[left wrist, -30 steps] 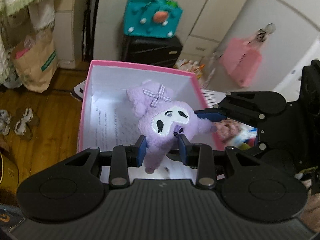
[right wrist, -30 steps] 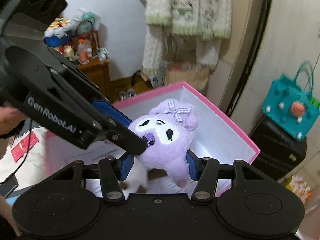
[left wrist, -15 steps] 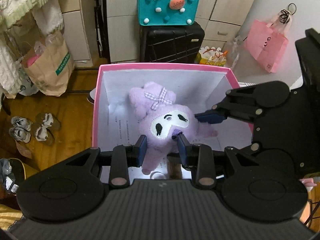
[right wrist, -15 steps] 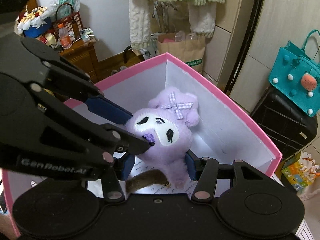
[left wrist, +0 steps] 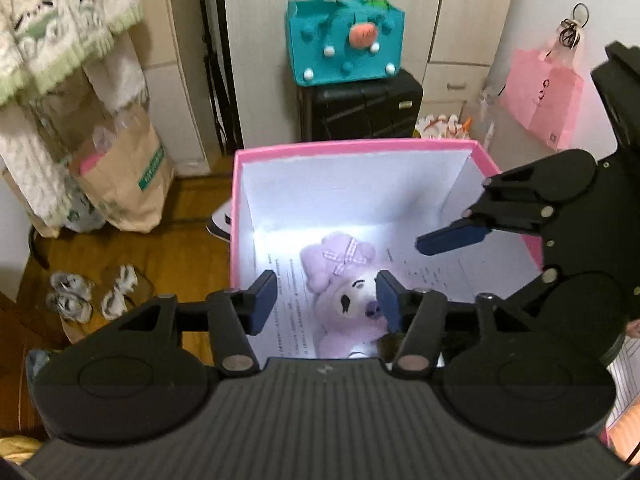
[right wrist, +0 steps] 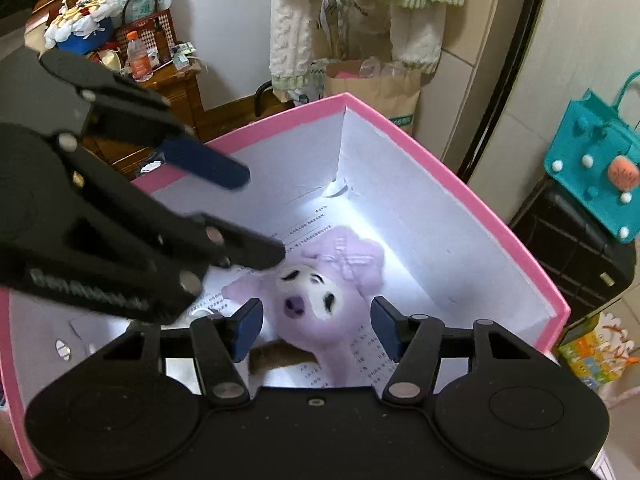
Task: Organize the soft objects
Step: 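Lower the purple plush into the box and open the left gripper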
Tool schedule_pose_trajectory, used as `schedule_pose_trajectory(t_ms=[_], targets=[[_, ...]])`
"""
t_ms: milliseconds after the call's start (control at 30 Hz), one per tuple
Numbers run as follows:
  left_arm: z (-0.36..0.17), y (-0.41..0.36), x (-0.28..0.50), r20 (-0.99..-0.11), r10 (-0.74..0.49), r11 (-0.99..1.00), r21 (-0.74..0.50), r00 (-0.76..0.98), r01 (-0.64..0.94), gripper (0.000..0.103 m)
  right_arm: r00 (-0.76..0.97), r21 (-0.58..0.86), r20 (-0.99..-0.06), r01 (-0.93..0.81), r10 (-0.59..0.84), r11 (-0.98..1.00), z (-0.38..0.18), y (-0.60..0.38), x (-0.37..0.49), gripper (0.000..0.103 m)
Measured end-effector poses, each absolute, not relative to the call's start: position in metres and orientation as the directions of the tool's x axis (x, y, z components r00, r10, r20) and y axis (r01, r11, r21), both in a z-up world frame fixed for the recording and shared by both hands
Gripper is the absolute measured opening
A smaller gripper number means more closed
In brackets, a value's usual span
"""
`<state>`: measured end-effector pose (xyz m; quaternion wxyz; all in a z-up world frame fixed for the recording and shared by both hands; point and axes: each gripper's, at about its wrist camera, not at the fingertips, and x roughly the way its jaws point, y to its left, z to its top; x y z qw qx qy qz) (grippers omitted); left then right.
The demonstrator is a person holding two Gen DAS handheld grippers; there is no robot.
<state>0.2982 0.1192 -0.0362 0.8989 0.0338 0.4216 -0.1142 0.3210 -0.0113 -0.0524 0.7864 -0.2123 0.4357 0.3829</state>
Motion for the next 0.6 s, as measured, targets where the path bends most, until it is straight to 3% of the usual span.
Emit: schedule_pose_trajectory(t_ms=[600], targets=[[0.025, 0.109, 0.215, -0.770, -0.292, 0.927, -0.082, 0.568, 0.366, 0.063, 0.445, 0.000, -0.764, -0.724, 0.467, 0.690, 0.020, -0.077, 0.245, 0.065]])
